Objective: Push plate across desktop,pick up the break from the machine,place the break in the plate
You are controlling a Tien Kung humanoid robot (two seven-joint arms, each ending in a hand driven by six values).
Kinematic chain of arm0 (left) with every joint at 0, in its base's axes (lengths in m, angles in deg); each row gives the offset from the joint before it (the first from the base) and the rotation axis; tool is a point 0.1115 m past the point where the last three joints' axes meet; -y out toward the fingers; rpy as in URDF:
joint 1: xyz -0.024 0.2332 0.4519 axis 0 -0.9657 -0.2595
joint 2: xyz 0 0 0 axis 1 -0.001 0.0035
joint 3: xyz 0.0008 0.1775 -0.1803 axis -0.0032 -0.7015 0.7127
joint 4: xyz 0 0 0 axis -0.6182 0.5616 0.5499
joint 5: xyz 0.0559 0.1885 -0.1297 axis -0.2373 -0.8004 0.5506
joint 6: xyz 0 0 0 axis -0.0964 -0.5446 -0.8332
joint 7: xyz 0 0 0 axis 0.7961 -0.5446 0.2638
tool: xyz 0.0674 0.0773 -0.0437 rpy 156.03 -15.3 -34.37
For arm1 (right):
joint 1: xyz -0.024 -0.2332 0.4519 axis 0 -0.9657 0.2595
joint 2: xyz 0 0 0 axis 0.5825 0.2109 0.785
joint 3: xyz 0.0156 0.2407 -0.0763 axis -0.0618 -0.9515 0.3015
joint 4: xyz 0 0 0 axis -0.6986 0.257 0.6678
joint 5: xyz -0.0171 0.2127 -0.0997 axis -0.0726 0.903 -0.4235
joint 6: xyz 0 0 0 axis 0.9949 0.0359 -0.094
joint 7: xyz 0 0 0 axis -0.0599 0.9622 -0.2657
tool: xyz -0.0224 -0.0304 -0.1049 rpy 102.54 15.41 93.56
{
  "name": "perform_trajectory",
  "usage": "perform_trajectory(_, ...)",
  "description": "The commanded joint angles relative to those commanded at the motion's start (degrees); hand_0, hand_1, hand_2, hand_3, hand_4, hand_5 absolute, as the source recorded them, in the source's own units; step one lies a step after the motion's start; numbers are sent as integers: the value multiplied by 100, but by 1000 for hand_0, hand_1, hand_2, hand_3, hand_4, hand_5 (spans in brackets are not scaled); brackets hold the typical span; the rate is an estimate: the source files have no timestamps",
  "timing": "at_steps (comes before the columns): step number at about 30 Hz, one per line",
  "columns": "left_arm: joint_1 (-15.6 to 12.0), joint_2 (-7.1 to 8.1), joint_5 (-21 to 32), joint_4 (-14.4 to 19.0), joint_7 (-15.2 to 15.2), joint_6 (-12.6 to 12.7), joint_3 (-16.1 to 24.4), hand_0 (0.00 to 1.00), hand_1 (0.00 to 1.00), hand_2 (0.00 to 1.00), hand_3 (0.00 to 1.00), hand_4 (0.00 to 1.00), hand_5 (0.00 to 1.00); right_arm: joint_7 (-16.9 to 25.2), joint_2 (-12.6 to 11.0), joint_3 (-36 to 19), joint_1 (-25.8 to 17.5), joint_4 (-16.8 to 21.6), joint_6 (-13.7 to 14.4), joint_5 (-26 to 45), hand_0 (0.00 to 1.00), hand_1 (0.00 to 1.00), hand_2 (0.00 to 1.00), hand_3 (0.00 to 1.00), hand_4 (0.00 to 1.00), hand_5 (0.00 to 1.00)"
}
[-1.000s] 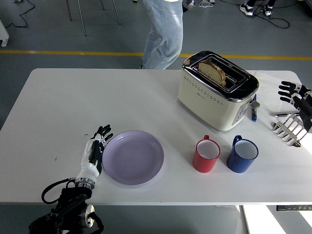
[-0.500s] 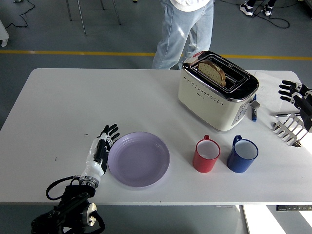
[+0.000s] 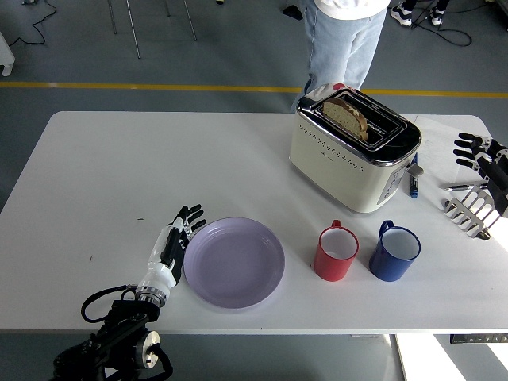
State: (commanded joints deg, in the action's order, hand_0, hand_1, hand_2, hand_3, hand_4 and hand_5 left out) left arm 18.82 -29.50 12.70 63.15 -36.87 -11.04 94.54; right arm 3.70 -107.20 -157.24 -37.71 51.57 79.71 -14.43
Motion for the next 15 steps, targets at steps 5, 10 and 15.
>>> perform_trajectory(5,-11,0,-1,-7,23,-47,-22,800,845,882,818,603,998,0,4,9,-23,-2,-2,-2,803,747,734,718,420,599)
perform_trajectory(10,-13,0,7,-14,44,-102,-73,800,845,882,818,603,998,0,5,21,-45,-4,-2,-2,803,747,734,718,420,599)
perform_trajectory(15,-25,0,10,-17,48,-140,-77,797,843,883,817,599,998,2,7,27,-57,-5,-2,-2,803,748,734,718,421,600)
